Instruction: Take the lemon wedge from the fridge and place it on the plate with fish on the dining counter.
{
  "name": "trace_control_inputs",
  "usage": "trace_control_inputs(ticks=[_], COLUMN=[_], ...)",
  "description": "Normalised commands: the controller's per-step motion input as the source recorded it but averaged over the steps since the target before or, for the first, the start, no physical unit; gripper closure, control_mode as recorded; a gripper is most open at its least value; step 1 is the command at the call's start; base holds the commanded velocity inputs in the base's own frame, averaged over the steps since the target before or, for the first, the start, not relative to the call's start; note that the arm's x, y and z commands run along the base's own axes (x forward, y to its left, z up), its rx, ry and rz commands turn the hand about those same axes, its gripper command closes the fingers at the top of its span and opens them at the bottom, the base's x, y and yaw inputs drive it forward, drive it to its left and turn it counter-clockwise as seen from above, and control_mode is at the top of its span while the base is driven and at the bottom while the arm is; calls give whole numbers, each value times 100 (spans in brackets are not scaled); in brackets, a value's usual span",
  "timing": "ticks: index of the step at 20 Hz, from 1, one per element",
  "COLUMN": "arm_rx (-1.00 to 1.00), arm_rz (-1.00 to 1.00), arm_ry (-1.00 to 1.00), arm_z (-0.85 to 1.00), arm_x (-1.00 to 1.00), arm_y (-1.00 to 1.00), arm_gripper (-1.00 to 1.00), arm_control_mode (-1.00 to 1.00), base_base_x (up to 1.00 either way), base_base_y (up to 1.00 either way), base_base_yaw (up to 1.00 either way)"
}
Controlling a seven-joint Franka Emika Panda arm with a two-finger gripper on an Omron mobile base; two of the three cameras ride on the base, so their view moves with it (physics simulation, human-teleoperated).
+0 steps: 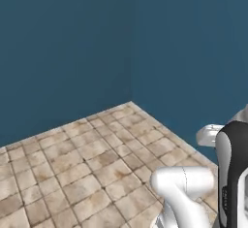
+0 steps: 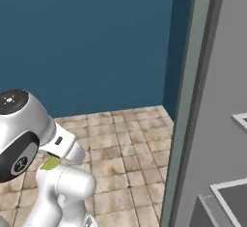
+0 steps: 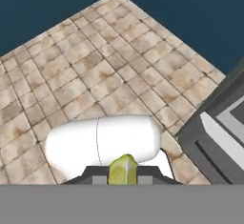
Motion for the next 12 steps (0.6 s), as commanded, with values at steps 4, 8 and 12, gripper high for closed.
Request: trace_control_inputs(ticks=[4, 8, 12], arm_rx=[0, 0, 0], arm_rz=[0, 0, 0], arm_ry=[0, 0, 0], arm_z=[0, 0, 0], arm_x=[0, 0, 0], arm_y=[0, 0, 0], arm_gripper=[100, 100, 100], arm_control_mode=[100, 100, 100], base_base_x=[12, 51, 75], base_base_y=[34, 59, 71], base_base_yaw=[82, 67, 57])
